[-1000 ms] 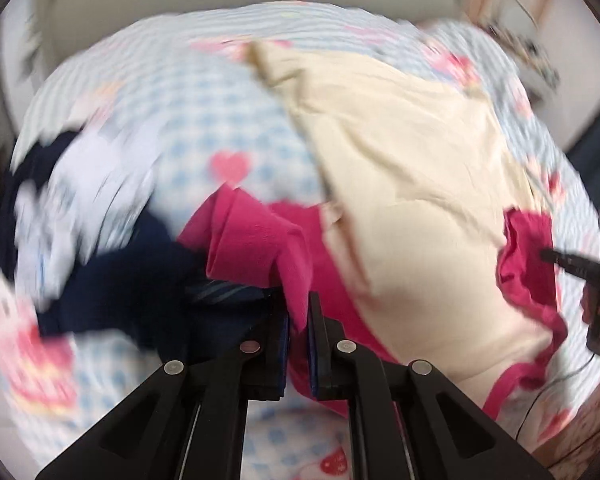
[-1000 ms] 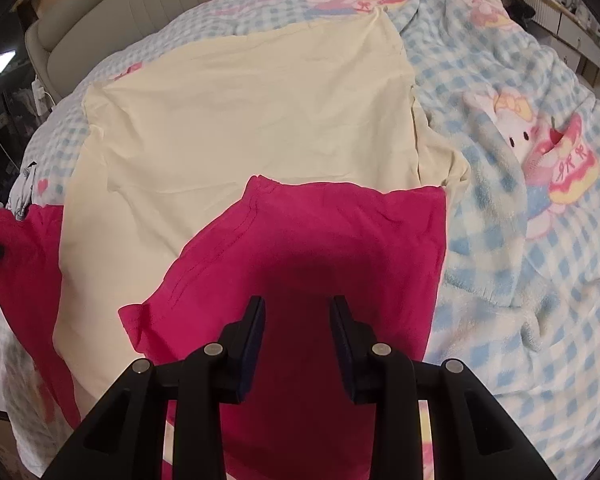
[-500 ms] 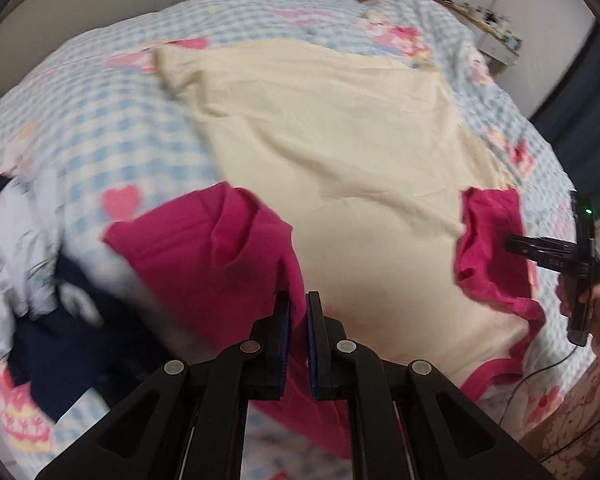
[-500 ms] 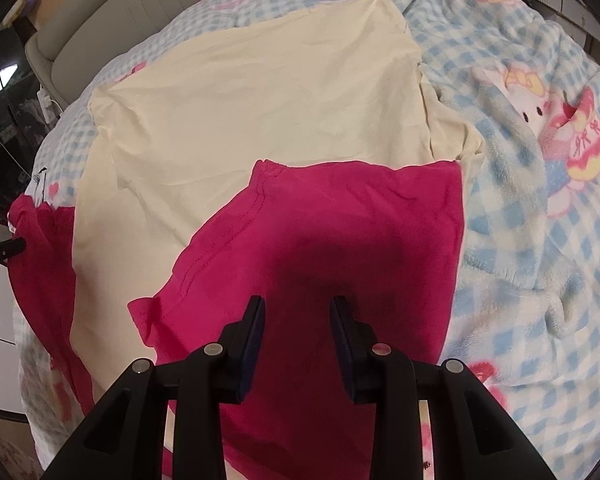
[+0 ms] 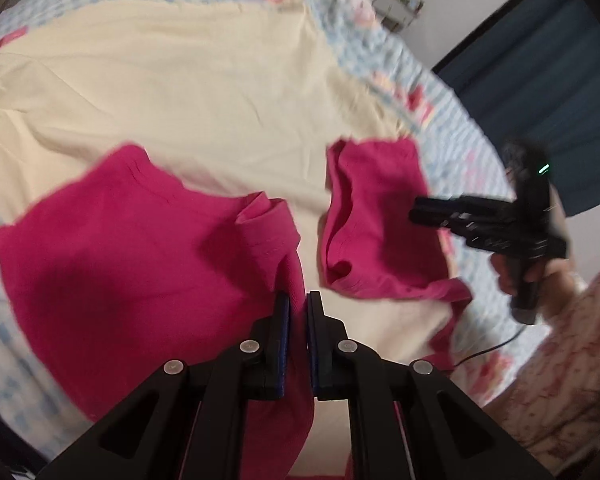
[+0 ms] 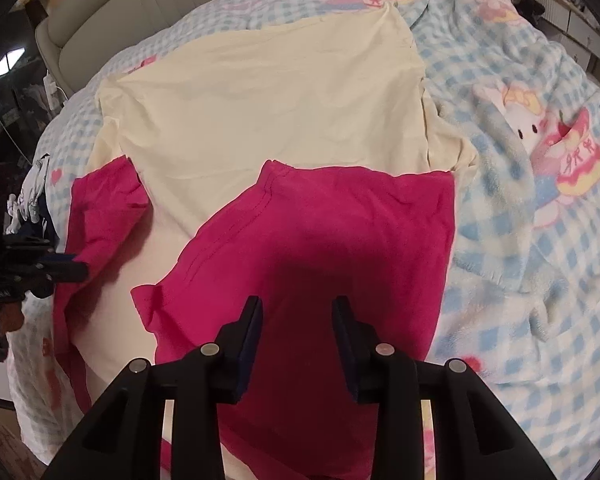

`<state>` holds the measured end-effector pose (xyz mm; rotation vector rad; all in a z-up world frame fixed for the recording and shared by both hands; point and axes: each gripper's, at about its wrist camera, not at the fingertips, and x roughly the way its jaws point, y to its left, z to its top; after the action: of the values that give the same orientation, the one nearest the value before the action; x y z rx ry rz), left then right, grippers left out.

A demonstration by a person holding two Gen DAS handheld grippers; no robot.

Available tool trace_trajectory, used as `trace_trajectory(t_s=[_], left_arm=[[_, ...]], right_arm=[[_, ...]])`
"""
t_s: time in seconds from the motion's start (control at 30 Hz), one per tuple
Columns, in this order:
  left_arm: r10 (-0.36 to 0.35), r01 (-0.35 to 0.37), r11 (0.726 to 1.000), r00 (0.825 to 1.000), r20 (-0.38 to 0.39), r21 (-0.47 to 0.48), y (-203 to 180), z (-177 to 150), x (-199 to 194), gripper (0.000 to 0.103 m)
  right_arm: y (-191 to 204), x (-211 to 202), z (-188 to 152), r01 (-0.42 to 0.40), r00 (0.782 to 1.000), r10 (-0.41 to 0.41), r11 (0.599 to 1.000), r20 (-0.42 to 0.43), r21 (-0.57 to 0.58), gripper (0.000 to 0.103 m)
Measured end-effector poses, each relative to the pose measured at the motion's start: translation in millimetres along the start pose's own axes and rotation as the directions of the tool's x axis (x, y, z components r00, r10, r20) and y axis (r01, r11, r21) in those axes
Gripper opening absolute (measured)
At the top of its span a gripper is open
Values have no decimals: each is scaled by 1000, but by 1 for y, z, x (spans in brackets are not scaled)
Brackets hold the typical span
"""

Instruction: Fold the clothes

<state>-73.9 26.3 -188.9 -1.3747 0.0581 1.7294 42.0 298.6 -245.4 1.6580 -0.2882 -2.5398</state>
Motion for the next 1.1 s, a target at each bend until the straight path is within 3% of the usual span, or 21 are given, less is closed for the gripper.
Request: trace_trajectory(t_s=[0.07,0.17,0.27,0.33,0.43,0.57,0.7,0.77,0.83,0.9,1.0,1.1], left_arm=[[-19,20,1000,999,30,-22,7,1,-15,8],[-33,33,999,999,7,7,-8,5,-13,8],[-86,87,996,996,-26,19,-32,19,5,8],[-79,82,995,996,-45,54,-46,29,19,8],[10,1,991,997,-83,133,-53,36,34,9],[75,-70,992,996,-41,105,-26,25,29,9],[258,-245,961,961,-102,126,7,-4,51,9],[331,-319,938,941,-76,136,8,-20,52,9],[304,-303,941,953,13,151,-8,-28,30,9],[222,-226,961,974,42,161,-19,-35,9,9],[159,-145,968,986,-54,206,-14,-61,-1,9],[141,-116,976,981,-130,181,-1,-98,-11,9]], right_arm=[[1,6,2,-5,1000,5,1000,-13,4,36],[7,18,3,-31,999,31,999,-43,8,37],[18,23,3,-33,998,31,999,-48,-36,37],[21,20,-2,-32,999,30,998,-42,-49,37],[17,16,-2,-25,999,24,999,-40,-32,37],[10,6,-3,-3,1000,3,1000,-19,-24,37],[7,27,-15,64,993,-73,994,-98,-90,37],[11,37,-20,99,990,-110,988,-93,-117,37],[16,25,-17,77,995,-83,989,-49,-125,38],[15,-2,-13,8,999,-2,992,53,-123,38],[7,-23,-24,57,997,-45,983,69,-173,38],[-19,-27,-49,66,998,-64,993,18,-94,38]])
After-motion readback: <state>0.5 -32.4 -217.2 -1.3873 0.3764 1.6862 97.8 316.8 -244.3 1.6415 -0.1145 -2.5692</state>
